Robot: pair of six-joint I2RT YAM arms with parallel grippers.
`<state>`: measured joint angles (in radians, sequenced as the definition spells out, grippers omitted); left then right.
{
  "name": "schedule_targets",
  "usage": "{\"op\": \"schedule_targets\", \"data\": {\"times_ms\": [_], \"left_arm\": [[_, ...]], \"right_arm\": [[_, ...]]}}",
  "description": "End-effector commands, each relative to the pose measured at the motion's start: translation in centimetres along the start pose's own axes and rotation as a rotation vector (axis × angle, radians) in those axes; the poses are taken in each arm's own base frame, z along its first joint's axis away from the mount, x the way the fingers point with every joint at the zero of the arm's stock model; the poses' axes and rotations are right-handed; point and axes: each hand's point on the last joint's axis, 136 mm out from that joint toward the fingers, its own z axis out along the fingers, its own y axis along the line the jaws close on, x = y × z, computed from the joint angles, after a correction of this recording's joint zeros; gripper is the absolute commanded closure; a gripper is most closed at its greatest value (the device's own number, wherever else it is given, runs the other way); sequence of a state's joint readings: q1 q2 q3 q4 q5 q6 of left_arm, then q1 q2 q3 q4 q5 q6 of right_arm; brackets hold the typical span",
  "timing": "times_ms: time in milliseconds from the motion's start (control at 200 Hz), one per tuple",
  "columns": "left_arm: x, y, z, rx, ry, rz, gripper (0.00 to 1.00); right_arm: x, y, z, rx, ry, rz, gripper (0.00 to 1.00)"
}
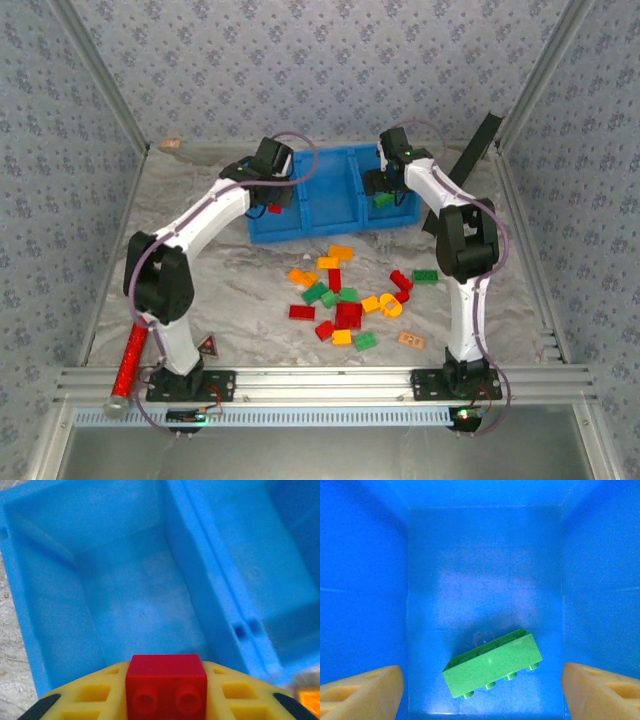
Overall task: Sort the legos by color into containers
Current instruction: Place the lego in the container.
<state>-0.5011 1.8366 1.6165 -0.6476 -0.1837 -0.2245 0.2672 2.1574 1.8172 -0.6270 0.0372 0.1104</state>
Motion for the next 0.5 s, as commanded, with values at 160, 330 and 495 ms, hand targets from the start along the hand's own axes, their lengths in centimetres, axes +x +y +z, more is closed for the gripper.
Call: {"op": "schedule_targets", "data": {"times_ms": [160, 330, 495], "left_arm": [[-3.1, 1.3, 4.3, 0.016, -0.005, -0.043, 0.72], [-2.6, 1.5, 8.5, 0.012, 0.056, -0.058, 0.72], [-1.3, 1.9, 12.2, 0.012, 0.117, -0.092, 0.72]], "right_arm": [[1.3, 2.8, -4.2, -0.084, -0.012, -0.009, 0.16], [1.6, 3.9, -5.9, -0.140, -0.038, 0.058, 0.29], [1.3, 4.4, -6.1, -0.167, -0.056, 0.113, 0.48]]}}
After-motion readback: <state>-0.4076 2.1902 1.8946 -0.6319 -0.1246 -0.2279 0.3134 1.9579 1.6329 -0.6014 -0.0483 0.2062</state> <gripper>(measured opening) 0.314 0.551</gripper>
